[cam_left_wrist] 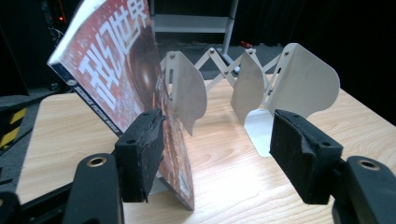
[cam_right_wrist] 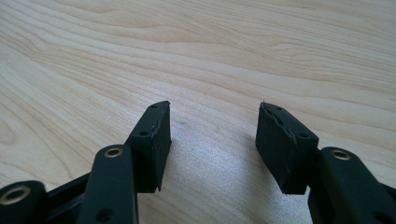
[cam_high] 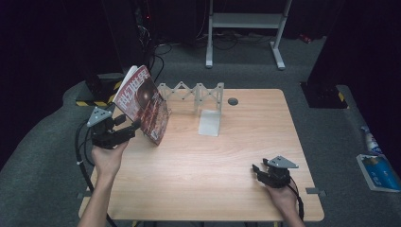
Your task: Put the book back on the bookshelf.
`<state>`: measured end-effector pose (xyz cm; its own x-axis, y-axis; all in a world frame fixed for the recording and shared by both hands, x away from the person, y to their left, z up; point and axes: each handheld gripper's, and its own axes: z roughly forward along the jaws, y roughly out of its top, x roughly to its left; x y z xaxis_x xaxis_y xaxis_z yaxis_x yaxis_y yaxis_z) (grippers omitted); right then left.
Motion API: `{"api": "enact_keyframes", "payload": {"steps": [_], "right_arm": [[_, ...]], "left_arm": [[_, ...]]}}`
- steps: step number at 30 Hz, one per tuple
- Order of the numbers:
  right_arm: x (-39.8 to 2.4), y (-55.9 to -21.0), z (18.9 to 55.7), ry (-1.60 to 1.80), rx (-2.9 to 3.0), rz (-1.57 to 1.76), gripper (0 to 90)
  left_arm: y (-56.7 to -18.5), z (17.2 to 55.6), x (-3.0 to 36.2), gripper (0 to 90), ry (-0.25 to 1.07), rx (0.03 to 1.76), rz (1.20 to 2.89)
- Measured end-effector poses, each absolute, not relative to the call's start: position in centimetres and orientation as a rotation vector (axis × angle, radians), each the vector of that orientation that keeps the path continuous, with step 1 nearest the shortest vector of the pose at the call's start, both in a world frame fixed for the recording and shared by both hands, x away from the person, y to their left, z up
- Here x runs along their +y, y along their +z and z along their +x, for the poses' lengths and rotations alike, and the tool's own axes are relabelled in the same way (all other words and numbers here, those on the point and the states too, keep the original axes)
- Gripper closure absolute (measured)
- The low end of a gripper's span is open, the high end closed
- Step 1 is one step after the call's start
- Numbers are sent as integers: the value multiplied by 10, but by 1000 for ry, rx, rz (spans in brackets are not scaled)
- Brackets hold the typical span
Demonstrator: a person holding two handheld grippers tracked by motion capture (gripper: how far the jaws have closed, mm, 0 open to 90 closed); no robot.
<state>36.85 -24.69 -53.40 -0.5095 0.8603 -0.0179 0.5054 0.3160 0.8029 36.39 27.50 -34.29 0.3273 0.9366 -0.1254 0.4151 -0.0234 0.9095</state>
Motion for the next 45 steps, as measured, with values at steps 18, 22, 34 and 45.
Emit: {"api": "enact_keyframes", "payload": {"steps": [18,22,34,45], "right_arm": [[-247,-534,368,1063,2141,1204,453],[-247,-534,369,1062,2141,1203,453],[-247,-534,368,1064,2140,1205,453],[-247,-534,368,1062,2141,1204,453]], "left_arm": [[-357,360,265,353,638,1239,1633],[-361,360,265,353,630,1241,1635],[-371,359,261,353,604,1244,1637],[-381,359,255,354,580,1248,1649]]}}
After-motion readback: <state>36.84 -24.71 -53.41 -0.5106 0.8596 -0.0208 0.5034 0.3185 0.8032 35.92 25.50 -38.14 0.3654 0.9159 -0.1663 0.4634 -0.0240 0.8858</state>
